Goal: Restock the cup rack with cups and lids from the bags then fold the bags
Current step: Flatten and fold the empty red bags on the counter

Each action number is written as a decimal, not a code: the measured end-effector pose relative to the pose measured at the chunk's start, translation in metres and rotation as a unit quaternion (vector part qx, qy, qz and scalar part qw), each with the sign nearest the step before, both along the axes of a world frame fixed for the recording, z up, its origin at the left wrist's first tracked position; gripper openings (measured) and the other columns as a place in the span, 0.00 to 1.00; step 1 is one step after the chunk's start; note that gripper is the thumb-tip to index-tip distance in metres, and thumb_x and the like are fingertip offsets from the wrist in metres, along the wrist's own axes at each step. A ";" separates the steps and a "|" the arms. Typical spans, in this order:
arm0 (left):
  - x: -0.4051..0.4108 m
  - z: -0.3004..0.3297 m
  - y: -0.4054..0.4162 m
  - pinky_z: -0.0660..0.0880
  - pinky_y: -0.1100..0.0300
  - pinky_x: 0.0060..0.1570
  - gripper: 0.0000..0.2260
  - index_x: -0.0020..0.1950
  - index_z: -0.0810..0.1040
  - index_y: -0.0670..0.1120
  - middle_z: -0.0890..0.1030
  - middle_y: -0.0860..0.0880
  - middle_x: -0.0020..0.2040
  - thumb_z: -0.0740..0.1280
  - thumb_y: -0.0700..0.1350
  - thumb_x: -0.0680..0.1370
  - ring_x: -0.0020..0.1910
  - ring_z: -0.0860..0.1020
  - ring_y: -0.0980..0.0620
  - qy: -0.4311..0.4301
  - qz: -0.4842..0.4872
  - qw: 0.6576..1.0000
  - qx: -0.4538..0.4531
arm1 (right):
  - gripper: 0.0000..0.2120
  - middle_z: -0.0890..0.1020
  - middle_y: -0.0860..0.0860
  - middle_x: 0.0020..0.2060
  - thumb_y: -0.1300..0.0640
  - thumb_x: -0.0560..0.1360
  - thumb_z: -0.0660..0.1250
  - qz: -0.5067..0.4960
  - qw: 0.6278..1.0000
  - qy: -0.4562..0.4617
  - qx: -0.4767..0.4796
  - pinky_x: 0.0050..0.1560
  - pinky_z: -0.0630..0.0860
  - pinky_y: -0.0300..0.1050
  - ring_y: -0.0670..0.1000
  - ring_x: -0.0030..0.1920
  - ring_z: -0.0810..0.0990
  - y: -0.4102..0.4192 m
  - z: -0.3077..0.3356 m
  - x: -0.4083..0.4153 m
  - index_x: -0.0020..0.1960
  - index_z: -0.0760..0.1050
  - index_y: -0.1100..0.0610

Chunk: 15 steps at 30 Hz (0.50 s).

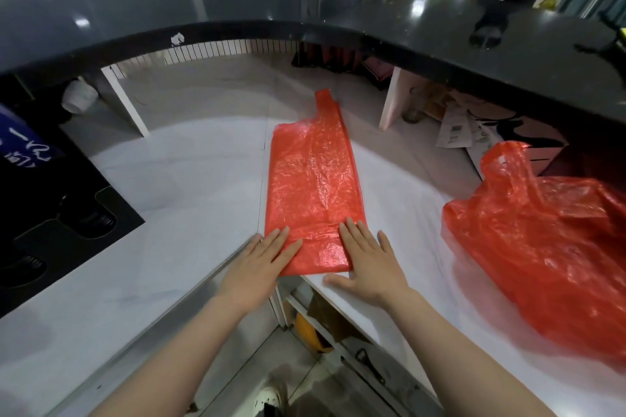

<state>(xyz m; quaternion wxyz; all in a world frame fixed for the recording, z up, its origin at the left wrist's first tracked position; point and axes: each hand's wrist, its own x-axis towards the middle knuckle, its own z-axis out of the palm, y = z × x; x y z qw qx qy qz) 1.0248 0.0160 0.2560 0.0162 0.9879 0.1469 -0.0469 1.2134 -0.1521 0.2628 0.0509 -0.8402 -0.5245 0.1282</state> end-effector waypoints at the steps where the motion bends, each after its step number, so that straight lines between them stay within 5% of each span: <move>1: -0.002 0.000 0.002 0.32 0.56 0.71 0.34 0.75 0.35 0.56 0.37 0.50 0.76 0.58 0.49 0.81 0.77 0.43 0.48 -0.018 0.002 1.000 -0.011 | 0.52 0.37 0.43 0.75 0.20 0.66 0.46 0.000 1.000 0.004 0.013 0.72 0.31 0.53 0.46 0.76 0.36 -0.001 0.000 0.000 0.78 0.35 0.50; 3: -0.002 0.003 0.004 0.40 0.58 0.74 0.29 0.77 0.52 0.53 0.50 0.51 0.78 0.61 0.46 0.80 0.77 0.51 0.50 -0.072 0.022 0.994 -0.084 | 0.51 0.39 0.40 0.74 0.20 0.66 0.48 0.004 0.999 0.013 0.041 0.73 0.32 0.52 0.44 0.75 0.38 -0.003 0.000 -0.001 0.78 0.38 0.48; 6: -0.003 0.011 0.006 0.65 0.58 0.69 0.21 0.65 0.75 0.55 0.72 0.56 0.69 0.67 0.38 0.75 0.68 0.69 0.57 -0.197 0.140 0.940 -0.243 | 0.38 0.55 0.41 0.76 0.35 0.70 0.57 -0.002 0.992 0.043 0.115 0.74 0.37 0.50 0.45 0.76 0.52 -0.007 0.001 -0.002 0.76 0.53 0.47; 8: -0.003 0.016 0.008 0.72 0.64 0.58 0.19 0.54 0.78 0.60 0.80 0.60 0.57 0.68 0.36 0.74 0.56 0.77 0.62 -0.259 0.206 0.895 -0.300 | 0.30 0.71 0.45 0.69 0.49 0.69 0.63 -0.029 0.982 0.083 0.170 0.75 0.50 0.50 0.47 0.69 0.68 -0.010 0.003 -0.001 0.70 0.65 0.47; 10: -0.002 0.020 0.011 0.72 0.70 0.50 0.17 0.49 0.78 0.63 0.81 0.64 0.49 0.69 0.38 0.75 0.48 0.78 0.66 -0.280 0.235 0.873 -0.322 | 0.20 0.78 0.42 0.55 0.58 0.69 0.66 -0.077 0.964 0.114 0.226 0.63 0.67 0.43 0.47 0.56 0.75 -0.012 0.005 0.000 0.61 0.75 0.48; 12: 0.000 0.023 0.013 0.71 0.72 0.47 0.14 0.47 0.78 0.62 0.81 0.64 0.46 0.70 0.41 0.76 0.47 0.78 0.66 -0.291 0.253 0.856 -0.345 | 0.13 0.77 0.39 0.46 0.62 0.72 0.67 -0.121 0.947 0.137 0.265 0.49 0.66 0.32 0.46 0.49 0.74 -0.013 0.006 0.001 0.52 0.80 0.48; 15: 0.002 0.024 0.013 0.70 0.74 0.44 0.11 0.46 0.77 0.61 0.81 0.64 0.45 0.68 0.43 0.77 0.46 0.78 0.67 -0.309 0.282 0.833 -0.361 | 0.08 0.77 0.39 0.38 0.55 0.77 0.65 -0.169 0.935 0.145 0.277 0.41 0.64 0.32 0.46 0.45 0.74 -0.011 0.007 0.001 0.41 0.77 0.44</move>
